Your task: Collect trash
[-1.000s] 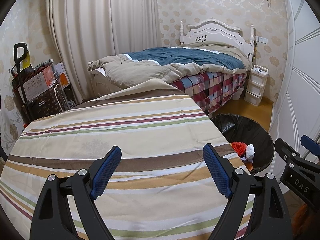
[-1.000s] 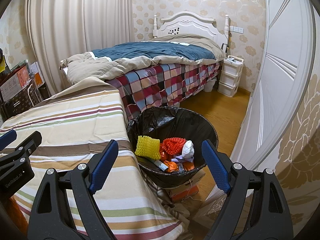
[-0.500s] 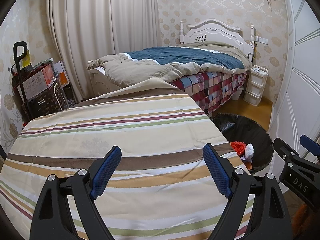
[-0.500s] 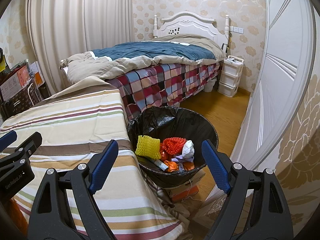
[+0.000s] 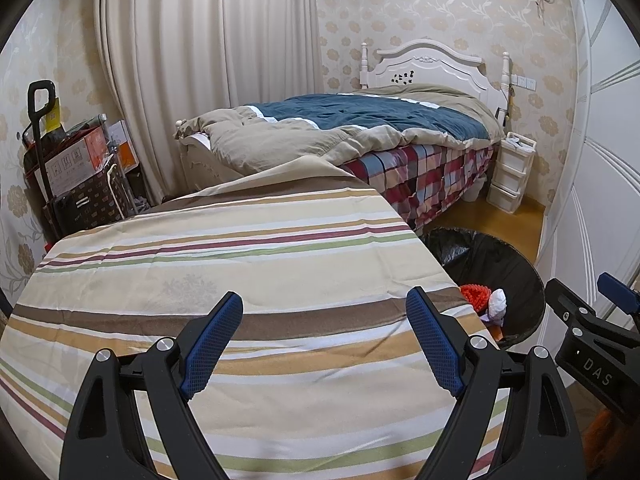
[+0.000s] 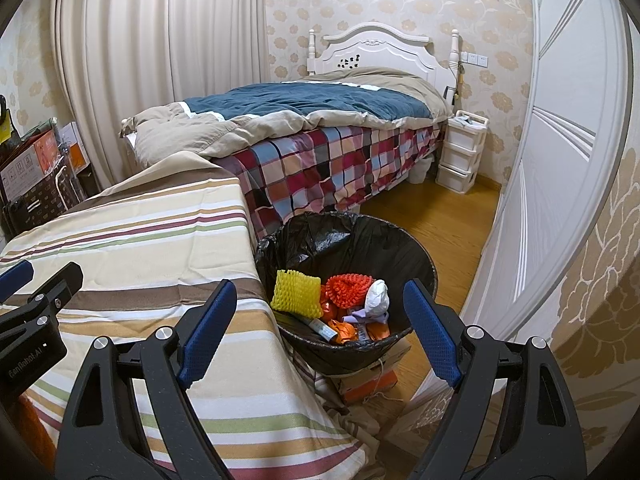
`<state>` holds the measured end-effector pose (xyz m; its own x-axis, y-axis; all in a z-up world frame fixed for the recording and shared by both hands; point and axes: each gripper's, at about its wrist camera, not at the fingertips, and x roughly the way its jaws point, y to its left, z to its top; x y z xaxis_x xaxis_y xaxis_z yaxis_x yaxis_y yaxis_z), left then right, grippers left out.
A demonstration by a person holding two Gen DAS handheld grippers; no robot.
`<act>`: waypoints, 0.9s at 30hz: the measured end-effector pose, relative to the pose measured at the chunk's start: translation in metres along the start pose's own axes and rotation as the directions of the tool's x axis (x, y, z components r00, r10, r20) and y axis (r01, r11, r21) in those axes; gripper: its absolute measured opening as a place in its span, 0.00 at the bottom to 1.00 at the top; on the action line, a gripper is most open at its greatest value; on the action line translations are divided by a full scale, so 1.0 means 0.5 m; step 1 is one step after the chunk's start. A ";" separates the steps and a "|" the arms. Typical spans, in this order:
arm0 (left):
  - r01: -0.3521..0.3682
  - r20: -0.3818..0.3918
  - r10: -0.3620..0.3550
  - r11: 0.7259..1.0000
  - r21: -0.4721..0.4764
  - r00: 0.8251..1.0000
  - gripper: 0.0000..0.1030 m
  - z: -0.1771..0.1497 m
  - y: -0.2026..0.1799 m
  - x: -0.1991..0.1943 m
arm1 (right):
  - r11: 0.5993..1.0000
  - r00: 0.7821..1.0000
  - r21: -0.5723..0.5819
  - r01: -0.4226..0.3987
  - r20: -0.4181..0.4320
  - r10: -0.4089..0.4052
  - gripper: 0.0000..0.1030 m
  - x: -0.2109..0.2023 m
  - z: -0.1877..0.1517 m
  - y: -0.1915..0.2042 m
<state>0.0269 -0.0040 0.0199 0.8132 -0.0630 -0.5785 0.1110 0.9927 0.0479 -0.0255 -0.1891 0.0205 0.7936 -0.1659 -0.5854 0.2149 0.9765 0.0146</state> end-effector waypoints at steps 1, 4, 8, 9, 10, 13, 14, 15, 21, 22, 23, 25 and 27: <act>0.001 0.000 -0.001 1.000 -0.001 1.000 0.81 0.000 -0.001 -0.001 | 1.000 1.000 0.000 0.000 0.000 0.000 0.81 0.000 -0.001 -0.001; -0.003 0.002 0.003 1.000 0.002 1.000 0.81 0.000 0.000 0.000 | 1.000 1.000 0.000 0.000 0.000 0.000 0.81 0.000 -0.001 0.000; -0.003 0.001 0.003 1.000 -0.001 1.000 0.81 0.000 -0.002 -0.001 | 1.000 1.000 -0.002 0.000 -0.001 0.000 0.81 0.000 -0.001 0.000; -0.005 0.002 0.005 1.000 -0.001 1.000 0.81 0.000 -0.002 -0.002 | 1.000 1.000 -0.001 0.000 -0.001 0.000 0.81 0.000 -0.001 0.000; -0.006 0.001 0.006 1.000 -0.003 1.000 0.81 0.000 -0.004 -0.003 | 1.000 1.000 -0.001 0.000 -0.001 0.000 0.81 0.000 -0.001 0.000; -0.003 -0.006 0.002 1.000 -0.014 1.000 0.81 -0.001 -0.007 -0.003 | 1.000 1.000 -0.002 0.000 -0.001 0.000 0.81 0.000 -0.001 0.002; 0.000 -0.009 0.000 1.000 -0.019 1.000 0.81 -0.001 -0.008 -0.003 | 1.000 1.000 -0.002 -0.001 -0.001 0.001 0.81 -0.001 0.000 0.003; 0.000 -0.014 -0.001 1.000 -0.021 1.000 0.81 -0.001 -0.010 -0.001 | 1.000 1.000 -0.002 0.000 0.000 0.000 0.81 0.000 0.000 0.003; 0.004 -0.026 -0.005 1.000 -0.023 1.000 0.81 -0.005 -0.017 0.004 | 1.000 1.000 -0.002 0.000 -0.003 0.000 0.81 0.000 -0.001 0.003; 0.007 -0.026 -0.008 1.000 -0.023 1.000 0.81 -0.006 -0.011 0.004 | 1.000 1.000 -0.002 0.000 -0.002 0.000 0.81 0.000 -0.001 0.003; 0.009 -0.026 -0.010 1.000 -0.024 1.000 0.81 -0.006 -0.012 0.004 | 1.000 1.000 -0.002 0.000 -0.002 0.000 0.81 0.000 -0.001 0.003; 0.010 -0.027 -0.010 1.000 -0.027 1.000 0.81 -0.007 -0.014 0.003 | 1.000 1.000 -0.002 0.000 -0.002 0.000 0.81 0.000 0.000 0.003; 0.010 -0.026 -0.011 1.000 -0.028 1.000 0.82 -0.007 -0.013 0.003 | 1.000 1.000 -0.003 0.000 -0.001 0.000 0.81 0.000 0.000 0.004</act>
<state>0.0253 -0.0102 0.0159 0.7971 -0.0708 -0.5997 0.1026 0.9945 0.0190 -0.0252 -0.1873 0.0206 0.7927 -0.1658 -0.5866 0.2132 0.9769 0.0121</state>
